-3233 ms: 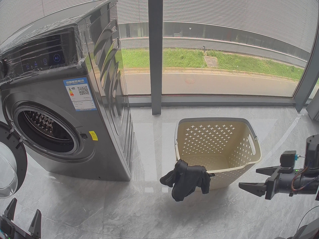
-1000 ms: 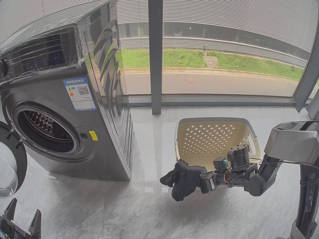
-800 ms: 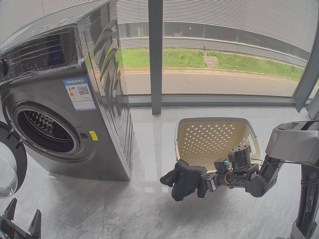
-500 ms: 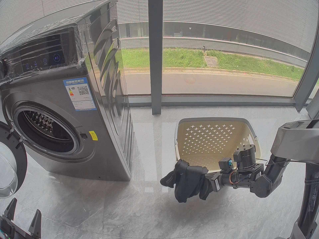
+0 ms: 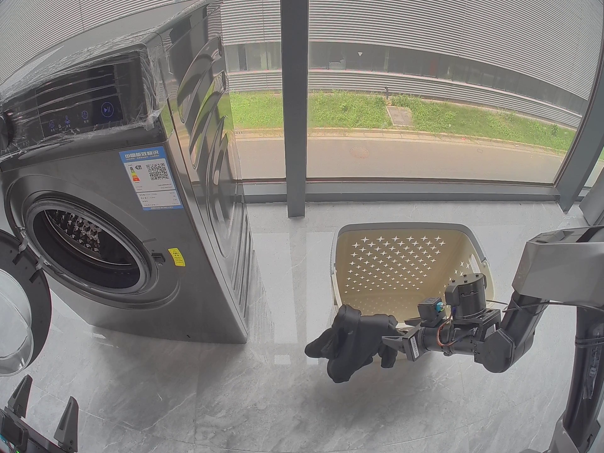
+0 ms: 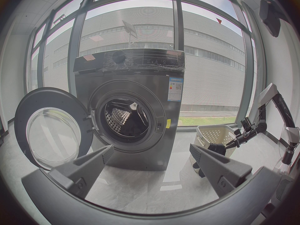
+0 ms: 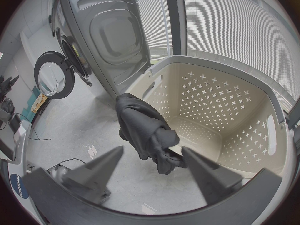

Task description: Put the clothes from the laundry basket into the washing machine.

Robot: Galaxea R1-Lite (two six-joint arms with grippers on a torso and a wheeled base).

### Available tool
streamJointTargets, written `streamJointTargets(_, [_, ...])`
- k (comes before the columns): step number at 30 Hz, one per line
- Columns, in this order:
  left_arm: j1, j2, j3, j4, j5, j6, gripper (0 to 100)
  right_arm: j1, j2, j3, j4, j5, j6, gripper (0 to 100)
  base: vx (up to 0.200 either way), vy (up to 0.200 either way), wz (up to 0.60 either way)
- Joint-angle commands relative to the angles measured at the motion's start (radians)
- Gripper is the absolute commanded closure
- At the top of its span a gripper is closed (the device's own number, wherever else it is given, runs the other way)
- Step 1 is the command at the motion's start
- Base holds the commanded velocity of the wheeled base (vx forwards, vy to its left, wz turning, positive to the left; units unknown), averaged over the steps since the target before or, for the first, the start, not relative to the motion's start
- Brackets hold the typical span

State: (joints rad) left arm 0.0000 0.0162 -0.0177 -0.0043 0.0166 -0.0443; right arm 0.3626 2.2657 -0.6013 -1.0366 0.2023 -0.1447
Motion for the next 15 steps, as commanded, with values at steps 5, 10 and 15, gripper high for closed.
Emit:
streamJointTargets(5, [0.000,-0.012,0.018,0.000,0.000,0.000,0,0.030,0.043,-0.045,-0.002,0.000,0.002,0,0.000,0.000,0.00])
streamJointTargets(10, [0.000,-0.012,0.018,0.000,0.000,0.000,0,0.029,0.081,-0.089,0.000,0.000,0.000,0,0.000,0.000,0.00])
streamJointTargets(15, [0.000,-0.012,0.018,0.000,0.000,-0.002,0,0.029,0.095,-0.115,-0.002,0.000,0.000,100,0.000,0.000,0.00])
